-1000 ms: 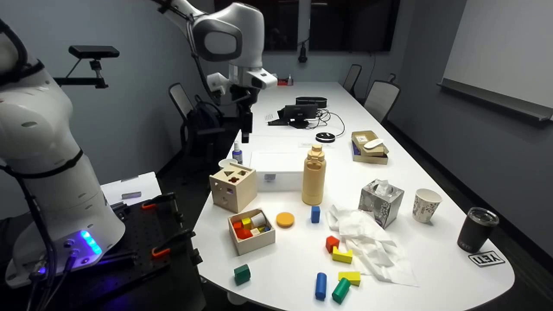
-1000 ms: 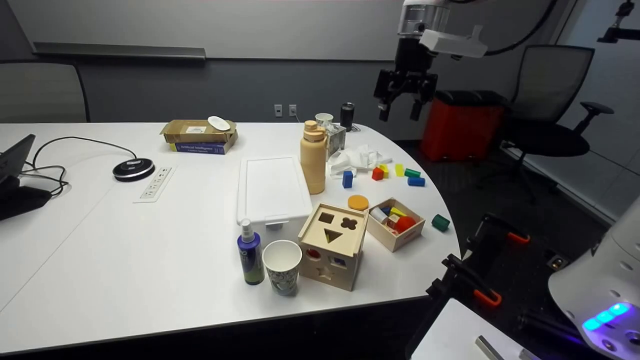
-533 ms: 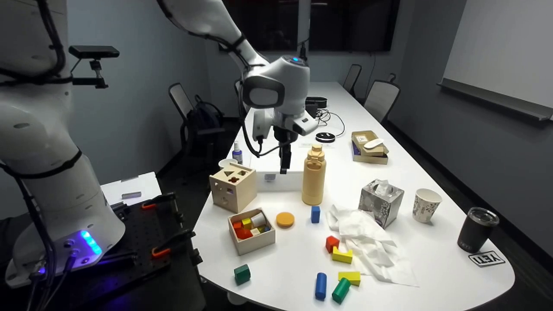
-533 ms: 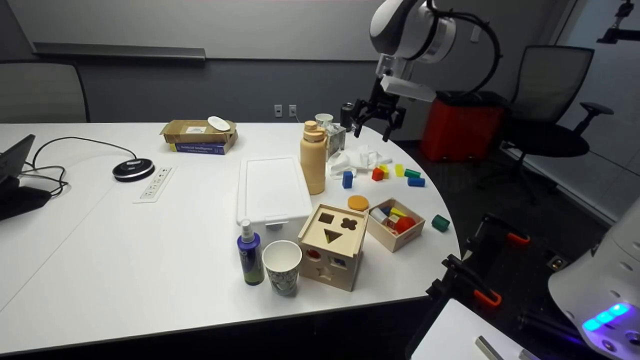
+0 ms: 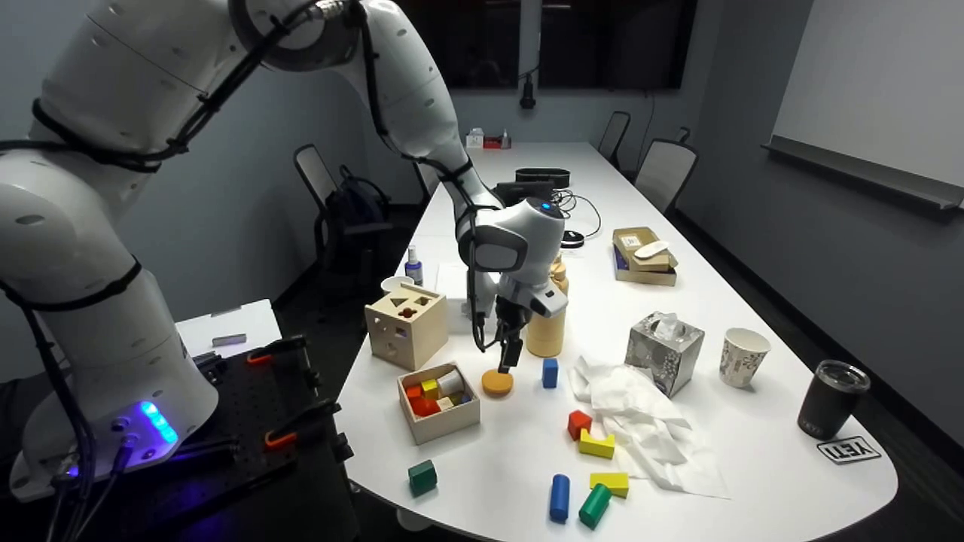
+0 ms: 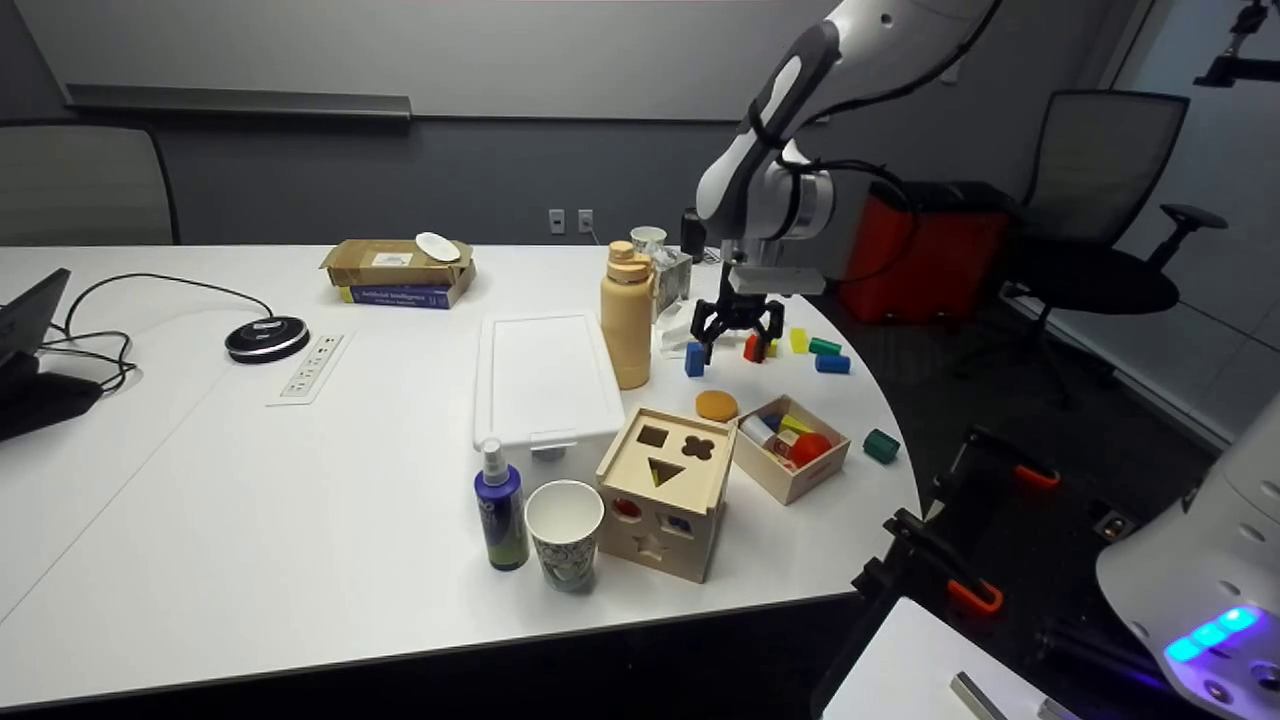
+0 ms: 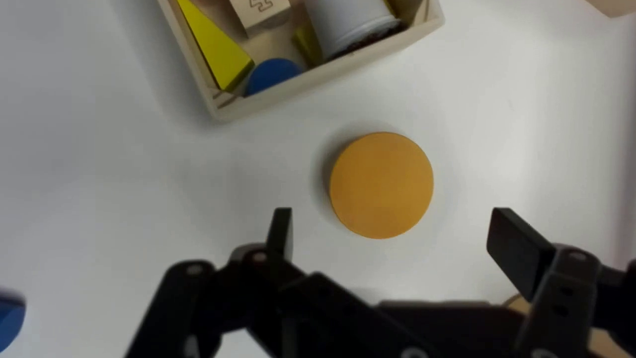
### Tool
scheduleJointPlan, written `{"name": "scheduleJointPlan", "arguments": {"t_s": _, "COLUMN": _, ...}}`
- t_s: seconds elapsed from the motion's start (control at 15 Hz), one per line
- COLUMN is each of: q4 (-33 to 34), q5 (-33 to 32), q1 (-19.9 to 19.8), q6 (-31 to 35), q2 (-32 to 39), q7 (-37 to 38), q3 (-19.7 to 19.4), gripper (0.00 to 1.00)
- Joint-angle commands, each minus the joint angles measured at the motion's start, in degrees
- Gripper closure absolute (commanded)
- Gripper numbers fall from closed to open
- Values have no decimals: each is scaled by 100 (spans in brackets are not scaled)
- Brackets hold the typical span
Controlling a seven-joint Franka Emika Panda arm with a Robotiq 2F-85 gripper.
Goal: Put the orange object in the box.
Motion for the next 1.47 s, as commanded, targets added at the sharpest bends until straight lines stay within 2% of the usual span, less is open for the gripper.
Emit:
{"name": "scheduleJointPlan", "arguments": {"t_s": 0.0, "q4": 551, "q5": -259, "q1": -16, "q6": 155, "q2": 623, "q7": 324, "q3": 21, "gripper": 0}}
{"name": "scheduleJointPlan", "arguments": {"t_s": 0.4, "q4": 960, "q5": -468, "q1": 101, "q6": 197, "q2": 1130, "q7": 563, "q3": 48, "gripper": 0}}
{"name": "scheduleJointPlan", "arguments": {"t_s": 0.87, "q4": 935, "q5": -600, "q1": 331, "q6": 282, "q2": 1365, "q7": 576, "q3": 58, "gripper": 0}}
{"name": "scheduleJointPlan", "arguments": {"t_s": 0.93, "q4": 947, "q5": -631, "q1": 378, "q6": 299, "q2": 1401, "q7": 583, "q3": 34, "gripper": 2}}
{"name": "scheduleJointPlan", "arguments": {"t_s": 1.0, "q4": 929, "q5": -683, "q1": 429, "q6": 356, "q2": 1428, "q7": 587, "q3": -4, "gripper": 26}}
{"name": "scheduleJointPlan", "arguments": {"t_s": 1.07, "q4": 940, "q5": -734, "q1": 457, "q6": 374, "q2": 1456, "q7": 587, "q3": -12, "gripper": 27}}
{"name": "scheduleJointPlan", "arguments": {"t_s": 1.27, "q4": 932, "q5": -873, "q1": 521, "q6": 489, "q2": 1459, "q7": 661, "q3": -44, "gripper": 46}}
{"name": "scheduleJointPlan", "arguments": {"t_s": 1.4, "q4": 947, "q5": -936, "q1": 526, "q6": 495, "q2": 1457, "q7": 656, "q3": -35, "gripper": 46}}
